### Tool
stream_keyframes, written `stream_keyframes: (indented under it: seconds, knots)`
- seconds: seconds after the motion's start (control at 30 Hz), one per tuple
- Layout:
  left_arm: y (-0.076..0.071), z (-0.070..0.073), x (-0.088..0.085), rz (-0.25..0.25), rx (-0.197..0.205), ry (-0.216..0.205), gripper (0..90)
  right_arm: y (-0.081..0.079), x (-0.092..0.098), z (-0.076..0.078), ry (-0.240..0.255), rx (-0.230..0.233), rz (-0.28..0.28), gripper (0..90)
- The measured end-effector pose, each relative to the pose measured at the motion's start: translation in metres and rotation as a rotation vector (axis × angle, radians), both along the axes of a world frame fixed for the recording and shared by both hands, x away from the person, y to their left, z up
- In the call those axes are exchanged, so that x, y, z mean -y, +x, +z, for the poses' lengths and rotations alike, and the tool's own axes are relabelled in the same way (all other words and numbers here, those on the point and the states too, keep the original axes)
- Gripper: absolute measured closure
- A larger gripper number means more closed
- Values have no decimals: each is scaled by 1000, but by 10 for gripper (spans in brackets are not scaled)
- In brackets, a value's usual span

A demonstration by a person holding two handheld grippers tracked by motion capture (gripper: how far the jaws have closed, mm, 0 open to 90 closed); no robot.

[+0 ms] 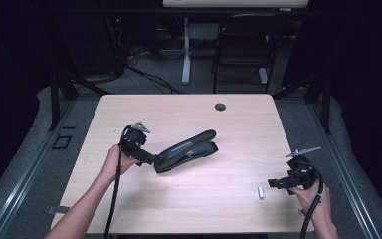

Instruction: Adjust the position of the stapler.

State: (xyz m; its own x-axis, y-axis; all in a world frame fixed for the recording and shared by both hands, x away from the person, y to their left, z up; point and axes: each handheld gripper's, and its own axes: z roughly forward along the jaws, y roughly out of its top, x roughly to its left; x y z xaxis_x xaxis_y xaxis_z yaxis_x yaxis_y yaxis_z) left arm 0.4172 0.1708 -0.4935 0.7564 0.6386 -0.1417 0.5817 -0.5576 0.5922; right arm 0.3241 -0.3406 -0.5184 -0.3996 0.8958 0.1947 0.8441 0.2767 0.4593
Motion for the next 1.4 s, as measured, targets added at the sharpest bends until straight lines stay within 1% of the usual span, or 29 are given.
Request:
stream_keyframes:
  seconds: [0.17,0.27,0.37,0.4,0.43,0.47,0.53,0.57,0.63,0.67,0.7,0.73,0.8,0.83,0.87,0.9,0.93,1.0,1.03,1.07,1.1,1.13,1.17,1.33,1.4]
  knots:
    - [1,-3,10,-20,10,15,0,0,-1,-1,-1,1,0,38]
    - [2,-6,19,-46,1,32,0,0,0,-1,1,-1,3,39]
    - [2,-9,24,-57,-3,40,3,0,0,-1,5,1,0,40]
    - [3,-11,26,-67,-4,49,3,0,0,-1,-5,2,2,40]
    - [3,-13,28,-66,-3,51,10,0,0,0,-6,2,1,40]
    - [3,-15,30,-72,-3,61,32,0,0,0,-6,0,-3,42]
    - [2,-18,32,-85,-6,77,42,0,0,0,-6,0,-3,43]
    - [1,-19,33,-82,-4,83,51,0,0,0,0,-4,-3,43]
    - [2,-22,35,-89,-6,85,121,0,1,0,1,-3,-1,45]
    - [2,-23,36,-91,-1,89,121,0,1,0,1,-3,-1,45]
    - [2,-24,38,-87,3,88,158,0,1,0,6,-2,-2,46]
    - [3,-26,42,-100,0,91,185,0,1,-1,5,2,-2,47]
    - [4,-26,45,-102,5,97,241,0,2,-1,3,-2,1,48]
    - [5,-28,51,-122,3,106,265,0,2,-1,5,-5,5,49]
    - [5,-28,51,-122,3,106,277,0,2,-1,11,-4,0,50]
    - [5,-30,54,-124,4,118,277,0,2,-1,11,-4,0,50]
    - [5,-31,58,-129,18,143,289,0,1,-1,7,-3,3,52]
    - [5,-31,59,-122,23,146,316,-1,0,-1,9,2,5,55]
    - [4,-31,59,-118,35,160,340,-1,0,0,9,1,8,56]
    - [4,-31,59,-118,35,160,367,-1,0,0,9,1,8,56]
    - [5,-30,57,-106,47,164,408,-1,0,0,7,-1,10,58]
    - [6,-31,56,-107,43,154,413,-1,0,0,7,-2,10,59]
    - [6,-31,56,-107,43,154,414,-1,-1,0,-1,-3,9,60]
    - [5,-31,56,-116,48,153,418,-1,-1,0,-4,2,6,66]
    - [5,-31,56,-121,52,155,421,-1,-2,0,-2,-2,10,67]
